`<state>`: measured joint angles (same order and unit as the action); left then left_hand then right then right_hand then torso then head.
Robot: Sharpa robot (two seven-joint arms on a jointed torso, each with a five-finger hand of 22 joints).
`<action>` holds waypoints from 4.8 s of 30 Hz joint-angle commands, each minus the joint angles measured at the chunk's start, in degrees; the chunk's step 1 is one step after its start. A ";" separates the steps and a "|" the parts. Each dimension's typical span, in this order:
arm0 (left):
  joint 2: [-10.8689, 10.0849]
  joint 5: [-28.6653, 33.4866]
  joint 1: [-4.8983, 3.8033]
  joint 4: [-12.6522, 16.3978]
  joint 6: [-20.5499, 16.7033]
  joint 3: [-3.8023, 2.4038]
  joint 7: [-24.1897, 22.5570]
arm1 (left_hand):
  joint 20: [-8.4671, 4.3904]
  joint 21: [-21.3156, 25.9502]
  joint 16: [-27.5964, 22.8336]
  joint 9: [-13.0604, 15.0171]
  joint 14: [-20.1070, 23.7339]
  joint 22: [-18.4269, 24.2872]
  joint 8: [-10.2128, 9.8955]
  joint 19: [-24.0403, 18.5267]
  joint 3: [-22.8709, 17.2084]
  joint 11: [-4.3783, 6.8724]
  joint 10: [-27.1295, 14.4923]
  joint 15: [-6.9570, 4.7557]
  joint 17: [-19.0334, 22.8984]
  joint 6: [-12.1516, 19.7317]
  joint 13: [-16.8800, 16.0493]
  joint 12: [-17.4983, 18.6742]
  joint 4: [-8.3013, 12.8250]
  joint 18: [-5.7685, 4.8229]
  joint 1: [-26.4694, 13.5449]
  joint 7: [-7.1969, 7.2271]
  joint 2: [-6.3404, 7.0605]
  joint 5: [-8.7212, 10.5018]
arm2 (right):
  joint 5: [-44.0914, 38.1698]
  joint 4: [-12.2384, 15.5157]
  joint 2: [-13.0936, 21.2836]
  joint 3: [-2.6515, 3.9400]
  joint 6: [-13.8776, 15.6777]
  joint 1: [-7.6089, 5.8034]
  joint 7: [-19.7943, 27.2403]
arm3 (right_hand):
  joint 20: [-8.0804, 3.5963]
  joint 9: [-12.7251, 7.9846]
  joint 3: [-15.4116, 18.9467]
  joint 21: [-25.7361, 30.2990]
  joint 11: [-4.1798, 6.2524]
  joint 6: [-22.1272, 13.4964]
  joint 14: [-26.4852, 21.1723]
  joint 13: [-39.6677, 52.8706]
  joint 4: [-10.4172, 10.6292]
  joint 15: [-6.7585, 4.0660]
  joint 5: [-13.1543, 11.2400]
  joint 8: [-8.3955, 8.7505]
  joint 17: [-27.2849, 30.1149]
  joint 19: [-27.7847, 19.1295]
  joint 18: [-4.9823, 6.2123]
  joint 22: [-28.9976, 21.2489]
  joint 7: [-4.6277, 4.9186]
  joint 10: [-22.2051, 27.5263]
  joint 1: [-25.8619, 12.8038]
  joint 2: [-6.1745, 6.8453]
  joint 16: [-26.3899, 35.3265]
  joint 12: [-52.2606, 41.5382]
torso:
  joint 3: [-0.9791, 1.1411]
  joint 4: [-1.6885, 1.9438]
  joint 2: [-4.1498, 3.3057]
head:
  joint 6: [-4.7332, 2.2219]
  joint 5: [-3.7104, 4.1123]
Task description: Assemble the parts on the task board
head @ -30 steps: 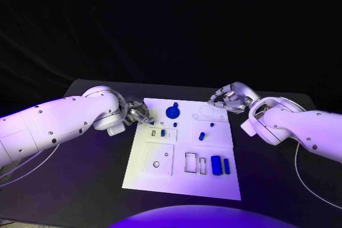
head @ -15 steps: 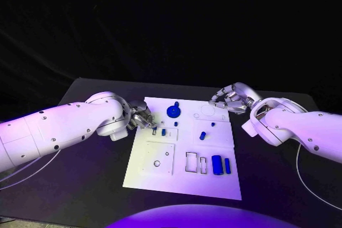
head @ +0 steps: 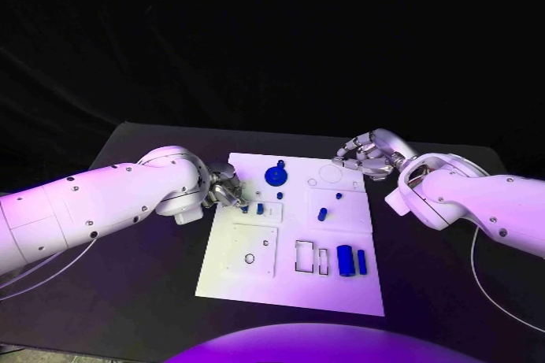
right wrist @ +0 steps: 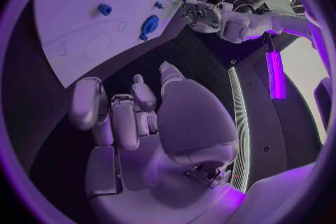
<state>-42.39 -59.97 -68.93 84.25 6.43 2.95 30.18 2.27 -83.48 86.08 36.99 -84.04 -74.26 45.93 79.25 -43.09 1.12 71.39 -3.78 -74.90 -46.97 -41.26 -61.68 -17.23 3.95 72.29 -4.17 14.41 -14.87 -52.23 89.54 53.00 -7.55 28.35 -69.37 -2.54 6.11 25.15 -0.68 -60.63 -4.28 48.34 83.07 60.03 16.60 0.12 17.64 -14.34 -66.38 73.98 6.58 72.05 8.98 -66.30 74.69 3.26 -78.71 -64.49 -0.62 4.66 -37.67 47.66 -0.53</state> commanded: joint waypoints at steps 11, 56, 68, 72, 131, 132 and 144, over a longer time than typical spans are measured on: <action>0.70 -1.57 0.10 -0.60 0.84 0.05 0.49 | -0.02 -0.28 0.28 3.18 -3.93 -0.20 0.25 0.34 -9.74 0.02 0.62 -0.56 -7.36 -1.44 -0.28 -0.40 9.52 -0.43 -0.21 0.91 0.55 -0.32 | 6.36 -0.64 -0.16 -0.01 2.65 0.03 4.85 | 1.45 -0.45 1.28 39.34 -1.63 -3.72 -11.98 -28.75 -0.02 1.64 0.81 -3.33 33.39 -12.09 4.09 -26.33 1.77 11.16 1.14 -2.01 41.46 26.74 | 0.03 0.06 0.04 | 0.17 -0.18; 2.08 -2.88 0.21 -1.71 4.21 0.07 0.62 | -0.16 -0.41 0.26 3.14 -3.93 -0.43 0.39 0.42 -10.70 0.16 0.93 -0.68 -7.34 -1.87 -0.39 -0.40 10.27 -0.47 -0.55 1.03 0.99 -0.55 | 16.13 -2.22 -0.71 -0.15 2.47 0.10 10.62 | 7.52 -4.83 2.03 56.97 -6.20 -6.50 -22.07 -54.15 -0.11 7.36 1.26 -2.92 46.02 -18.17 3.84 -47.49 5.28 13.28 4.17 -3.11 68.88 44.22 | 0.03 -0.03 0.01 | 0.44 -0.13; 3.21 -2.42 0.61 -2.71 4.93 0.26 1.01 | -0.18 -0.42 0.27 3.15 -3.95 -0.45 0.50 0.39 -10.95 0.18 1.29 -0.68 -7.37 -2.07 -0.65 -0.56 9.98 -0.48 -1.51 1.11 0.89 -0.38 | 16.13 -2.15 -0.75 -0.16 2.47 0.11 10.48 | 7.61 -4.95 2.14 57.00 -6.31 -6.60 -22.20 -54.49 -0.09 7.46 1.25 -2.87 46.22 -18.29 3.83 -47.96 5.39 13.43 4.09 -3.09 69.19 44.33 | 0.07 -0.03 0.03 | 0.55 -0.03; 3.46 -2.37 0.67 -3.00 5.17 0.29 1.18 | -0.18 -0.42 0.27 3.15 -3.95 -0.45 0.50 0.39 -10.95 0.18 1.29 -0.68 -7.37 -2.07 -0.65 -0.56 9.98 -0.48 -1.51 1.11 0.89 -0.38 | 16.13 -2.13 -0.74 -0.16 2.48 0.11 10.40 | 7.63 -4.98 2.17 57.01 -6.34 -6.62 -22.23 -54.57 -0.09 7.49 1.25 -2.86 46.27 -18.33 3.83 -48.07 5.42 13.47 4.07 -3.09 69.25 44.35 | 0.07 -0.02 0.02 | 0.58 -0.01; 0.96 1.33 0.86 -1.56 0.40 -1.53 1.11 | -0.53 0.32 0.21 0.46 -3.98 0.09 -1.69 -0.03 14.49 0.63 0.73 -1.07 -7.44 -4.42 0.75 0.54 0.36 -0.34 -15.08 1.97 -1.89 0.40 | 15.68 -2.44 -0.76 -0.18 4.50 0.38 9.08 | 9.07 -6.08 4.20 57.10 -7.22 -7.35 -23.88 -56.35 0.00 8.66 2.15 -3.05 49.36 -22.92 3.84 -54.55 6.23 15.03 2.63 -2.96 72.25 44.40 | 0.02 0.00 0.03 | 0.66 0.16; 0.81 1.30 0.84 -1.37 0.17 -1.75 1.05 | -0.52 0.35 0.20 0.45 -3.98 0.14 -1.69 -0.06 15.13 0.62 0.65 -1.06 -7.43 -4.38 0.91 0.65 0.37 -0.33 -15.19 1.96 -1.97 0.40 | 15.66 -2.46 -0.74 -0.18 4.67 0.38 8.96 | 9.09 -6.09 4.25 57.12 -7.24 -7.35 -23.88 -56.35 0.00 8.68 2.19 -3.06 49.43 -23.02 3.83 -54.68 6.25 15.05 2.56 -2.97 72.28 44.40 | 0.04 -0.01 0.04 | 0.61 0.22; -0.18 0.47 0.07 0.40 -5.64 -3.69 -3.30 | 0.16 3.78 -0.66 0.21 -3.39 6.58 -2.77 -4.52 19.00 -0.78 -5.60 0.01 -5.86 -0.11 9.67 6.50 0.42 1.04 -12.55 0.40 -2.93 0.10 | 15.71 -2.47 -0.75 -0.18 4.98 0.39 8.79 | 9.15 -6.14 4.37 57.13 -7.26 -7.34 -23.86 -56.35 0.01 8.72 2.30 -3.09 49.62 -23.27 3.83 -55.00 6.27 15.07 2.37 -3.05 72.36 44.40 | 0.13 -0.05 0.05 | 0.28 0.38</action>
<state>-42.70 -59.58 -68.77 84.36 4.68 -0.67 30.62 2.47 -79.53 85.43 37.23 -83.95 -67.30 43.23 74.47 -24.49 0.38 65.94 -3.98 -74.94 -47.13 -32.18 -55.49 -16.83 4.29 59.61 -3.75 11.43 -14.44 -35.99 87.03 52.29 -7.74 33.04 -69.02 6.35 15.37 19.11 3.40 -3.82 -11.65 41.44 59.55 3.75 16.60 8.91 19.75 -17.38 -16.81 51.03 10.20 17.10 10.95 -51.65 77.49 0.15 -6.58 -20.19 -0.52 4.64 -37.62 48.02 -0.19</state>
